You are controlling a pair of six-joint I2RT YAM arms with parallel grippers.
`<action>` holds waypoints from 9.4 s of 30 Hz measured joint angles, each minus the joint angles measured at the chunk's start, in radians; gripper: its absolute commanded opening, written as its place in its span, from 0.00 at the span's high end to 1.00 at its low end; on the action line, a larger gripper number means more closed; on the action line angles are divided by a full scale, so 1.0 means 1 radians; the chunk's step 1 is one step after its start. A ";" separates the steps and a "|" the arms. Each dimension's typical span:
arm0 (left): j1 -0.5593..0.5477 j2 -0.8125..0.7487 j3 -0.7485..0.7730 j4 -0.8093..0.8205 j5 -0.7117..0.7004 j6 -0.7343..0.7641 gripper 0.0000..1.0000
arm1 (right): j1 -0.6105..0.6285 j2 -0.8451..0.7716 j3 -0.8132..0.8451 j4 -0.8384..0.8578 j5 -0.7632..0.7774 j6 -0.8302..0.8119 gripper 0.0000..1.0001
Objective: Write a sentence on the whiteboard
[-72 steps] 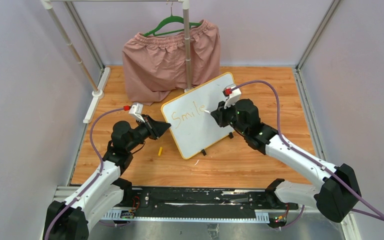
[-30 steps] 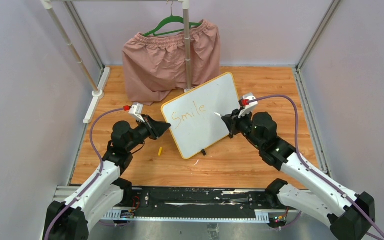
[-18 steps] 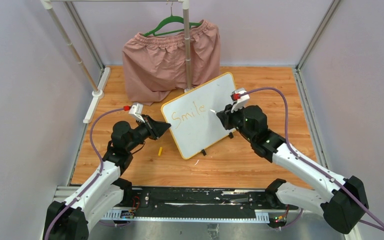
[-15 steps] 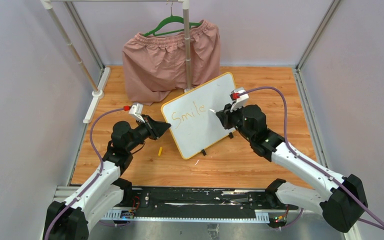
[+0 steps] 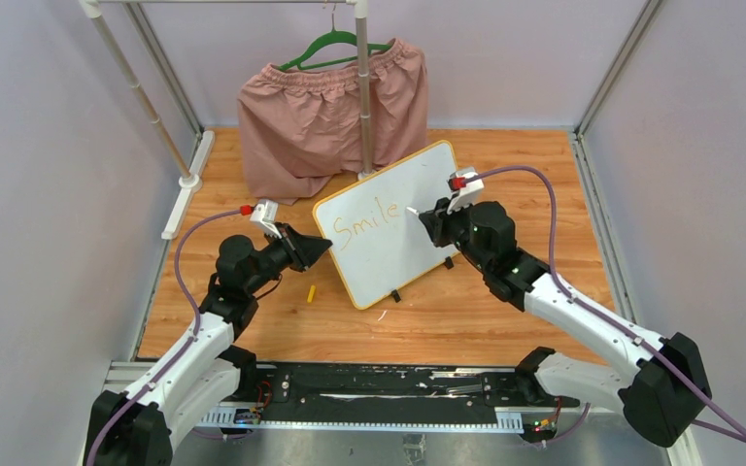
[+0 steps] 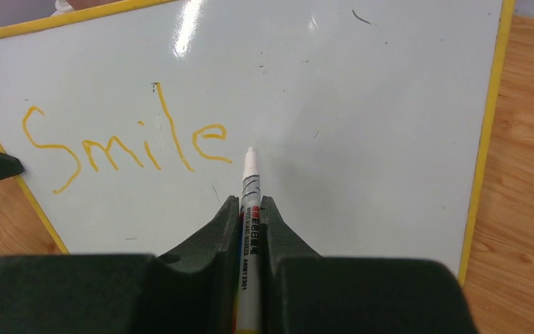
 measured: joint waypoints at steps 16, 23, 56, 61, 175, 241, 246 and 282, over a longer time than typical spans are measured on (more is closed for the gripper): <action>0.000 -0.009 -0.008 0.001 0.000 0.000 1.00 | 0.000 0.040 0.002 0.002 0.001 0.013 1.00; 0.000 -0.010 -0.008 0.000 0.000 0.000 1.00 | 0.000 0.055 0.011 -0.001 0.002 0.014 1.00; 0.000 -0.014 -0.008 0.000 0.001 0.003 1.00 | -0.001 -0.076 0.018 -0.097 -0.067 0.052 1.00; 0.000 -0.014 -0.008 0.000 0.001 0.003 1.00 | -0.032 -0.117 0.060 -0.147 -0.031 0.017 1.00; 0.000 -0.016 -0.009 0.000 0.001 0.006 1.00 | -0.105 0.107 0.129 -0.082 -0.052 0.021 1.00; 0.000 -0.020 -0.009 -0.004 0.002 0.007 1.00 | -0.105 0.140 0.181 -0.097 -0.054 0.039 1.00; 0.000 -0.025 -0.009 -0.005 0.002 0.007 1.00 | -0.105 0.146 0.181 -0.095 -0.054 0.040 1.00; 0.000 -0.026 -0.009 -0.005 0.002 0.007 1.00 | -0.122 0.021 0.164 -0.133 -0.052 0.040 1.00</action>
